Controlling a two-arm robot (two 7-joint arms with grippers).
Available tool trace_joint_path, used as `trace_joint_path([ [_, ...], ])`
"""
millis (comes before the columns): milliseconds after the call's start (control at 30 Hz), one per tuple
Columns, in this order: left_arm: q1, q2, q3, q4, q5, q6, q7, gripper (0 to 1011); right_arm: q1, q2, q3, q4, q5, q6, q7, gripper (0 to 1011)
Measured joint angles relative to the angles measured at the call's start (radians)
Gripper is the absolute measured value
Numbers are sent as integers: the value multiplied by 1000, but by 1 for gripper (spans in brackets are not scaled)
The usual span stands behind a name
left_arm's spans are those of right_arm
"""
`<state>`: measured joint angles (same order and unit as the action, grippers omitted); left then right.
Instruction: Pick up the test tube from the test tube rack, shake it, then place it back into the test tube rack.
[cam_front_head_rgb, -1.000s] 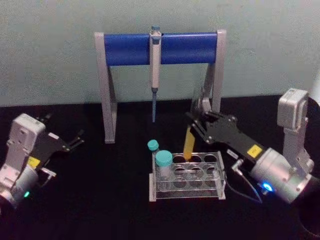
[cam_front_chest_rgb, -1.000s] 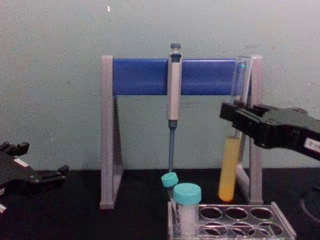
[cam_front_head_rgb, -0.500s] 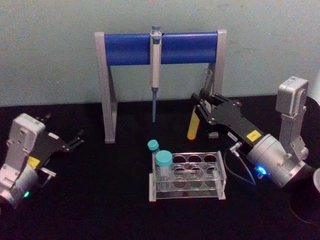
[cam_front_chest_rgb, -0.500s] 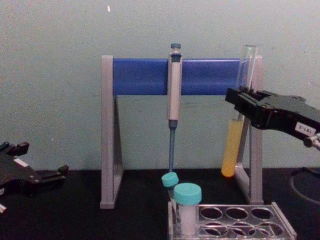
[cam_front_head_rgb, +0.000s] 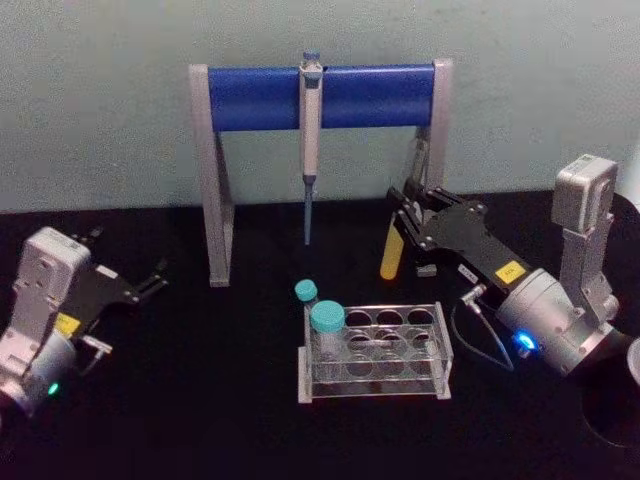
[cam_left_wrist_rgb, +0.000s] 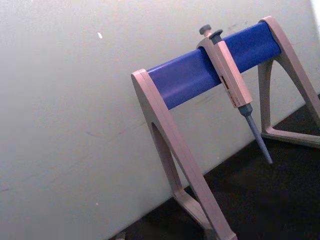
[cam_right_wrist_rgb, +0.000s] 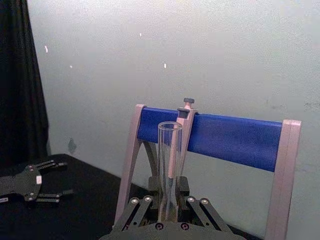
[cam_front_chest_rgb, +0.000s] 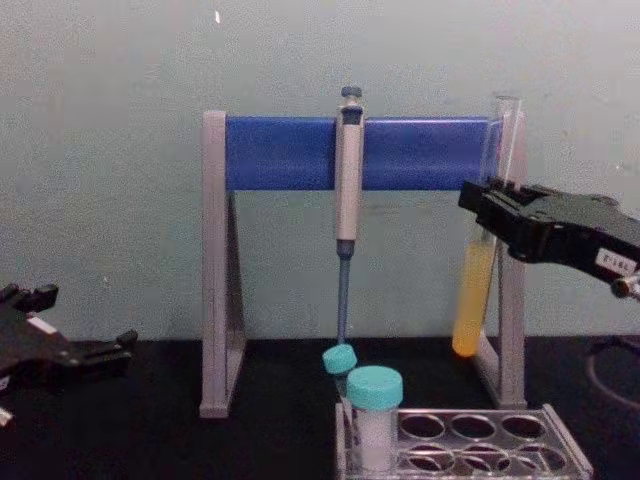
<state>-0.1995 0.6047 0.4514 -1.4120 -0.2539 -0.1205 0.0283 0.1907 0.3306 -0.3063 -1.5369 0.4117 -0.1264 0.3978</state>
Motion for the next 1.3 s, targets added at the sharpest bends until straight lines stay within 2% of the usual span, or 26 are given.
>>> trace_joint_path([
  [1033,0,0,0,0,0,0,0,1010,-6,-5,2,-6,-5,7,4,220],
  [1300,0,0,0,0,0,0,0,1010,-14,5,1,-23,-7,16,7,220],
])
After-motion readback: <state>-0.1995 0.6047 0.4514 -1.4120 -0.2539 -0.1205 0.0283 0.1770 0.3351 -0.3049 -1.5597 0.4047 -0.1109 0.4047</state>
